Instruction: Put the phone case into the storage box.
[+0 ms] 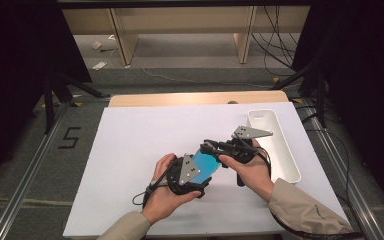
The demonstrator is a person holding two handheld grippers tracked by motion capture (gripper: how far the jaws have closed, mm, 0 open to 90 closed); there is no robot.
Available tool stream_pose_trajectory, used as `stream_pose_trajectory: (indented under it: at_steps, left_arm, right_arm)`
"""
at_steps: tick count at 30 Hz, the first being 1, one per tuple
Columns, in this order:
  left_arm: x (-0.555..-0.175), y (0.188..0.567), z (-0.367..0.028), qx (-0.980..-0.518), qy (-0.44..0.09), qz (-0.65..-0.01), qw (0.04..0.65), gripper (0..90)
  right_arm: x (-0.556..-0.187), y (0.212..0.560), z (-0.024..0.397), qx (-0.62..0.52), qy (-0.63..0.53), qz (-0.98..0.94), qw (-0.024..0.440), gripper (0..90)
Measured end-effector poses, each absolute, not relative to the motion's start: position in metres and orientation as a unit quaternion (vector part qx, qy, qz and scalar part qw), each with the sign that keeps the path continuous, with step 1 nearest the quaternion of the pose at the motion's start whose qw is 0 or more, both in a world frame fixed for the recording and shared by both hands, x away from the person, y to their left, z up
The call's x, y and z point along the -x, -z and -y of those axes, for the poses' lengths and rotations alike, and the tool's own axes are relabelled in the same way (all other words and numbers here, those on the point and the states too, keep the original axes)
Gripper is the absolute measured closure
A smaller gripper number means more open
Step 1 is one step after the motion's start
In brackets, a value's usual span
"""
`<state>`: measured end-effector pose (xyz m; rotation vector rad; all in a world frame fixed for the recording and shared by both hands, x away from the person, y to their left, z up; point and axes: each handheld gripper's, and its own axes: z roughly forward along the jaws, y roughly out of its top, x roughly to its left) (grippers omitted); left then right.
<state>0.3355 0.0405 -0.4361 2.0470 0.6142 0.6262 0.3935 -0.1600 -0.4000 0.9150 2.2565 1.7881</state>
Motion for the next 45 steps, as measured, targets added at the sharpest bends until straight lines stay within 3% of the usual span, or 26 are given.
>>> stream_pose_trajectory:
  at_steps: [5, 7, 9, 29, 45]
  left_arm:
    - [-0.336, 0.435, -0.04, -0.823, -0.253, -0.252, 0.442, 16.6]
    - [-0.337, 0.434, -0.042, -0.821, -0.254, -0.254, 0.445, 16.3]
    - [-0.338, 0.432, -0.044, -0.818, -0.257, -0.256, 0.447, 15.6]
    - [-0.341, 0.431, -0.063, -0.807, -0.205, -0.265, 0.487, 14.0]
    - [-0.344, 0.432, -0.071, -0.803, -0.197, -0.272, 0.493, 14.0]
  right_arm:
    - [-0.393, 0.397, 0.16, -0.303, -0.603, -0.737, 0.042, 80.0]
    - [-0.39, 0.395, 0.159, -0.287, -0.595, -0.747, 0.07, 80.1]
    - [-0.391, 0.393, 0.159, -0.289, -0.6, -0.745, 0.049, 80.1]
    - [-0.402, 0.386, 0.176, -0.272, -0.573, -0.77, 0.074, 80.1]
    - [-0.405, 0.375, 0.18, -0.199, -0.537, -0.816, 0.079, 80.0]
